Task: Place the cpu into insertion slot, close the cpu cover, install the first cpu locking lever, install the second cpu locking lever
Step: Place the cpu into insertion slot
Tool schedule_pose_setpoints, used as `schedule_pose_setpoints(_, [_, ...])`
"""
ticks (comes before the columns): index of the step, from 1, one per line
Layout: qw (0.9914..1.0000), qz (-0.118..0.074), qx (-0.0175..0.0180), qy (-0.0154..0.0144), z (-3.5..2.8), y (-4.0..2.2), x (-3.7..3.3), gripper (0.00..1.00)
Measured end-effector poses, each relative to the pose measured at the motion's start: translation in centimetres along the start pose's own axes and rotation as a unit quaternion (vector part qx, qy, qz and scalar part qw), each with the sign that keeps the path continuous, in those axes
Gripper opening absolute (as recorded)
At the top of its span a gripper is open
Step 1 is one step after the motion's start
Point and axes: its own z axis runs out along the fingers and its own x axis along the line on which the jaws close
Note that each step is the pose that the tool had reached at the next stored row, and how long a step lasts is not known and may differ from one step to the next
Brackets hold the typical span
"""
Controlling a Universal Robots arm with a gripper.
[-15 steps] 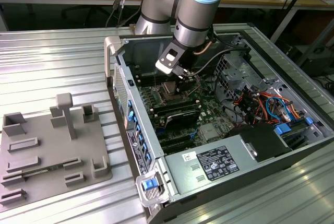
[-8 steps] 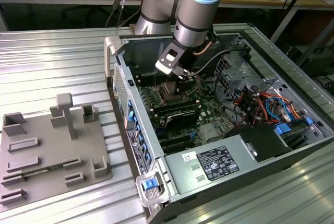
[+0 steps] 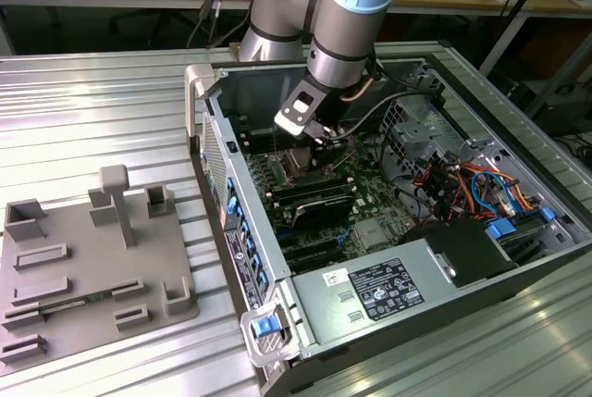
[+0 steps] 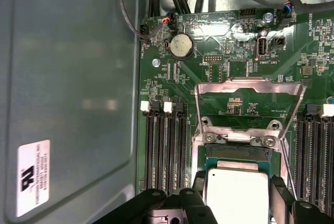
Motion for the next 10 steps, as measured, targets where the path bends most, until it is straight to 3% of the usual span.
schedule_pose_setpoints(4, [1.0, 0.0, 0.0006, 0.0, 0.45, -0.01, -0.01, 0.55])
schedule_pose_setpoints(10, [1.0, 0.0, 0.0007, -0.0002, 0.56, -0.01, -0.05, 0.55])
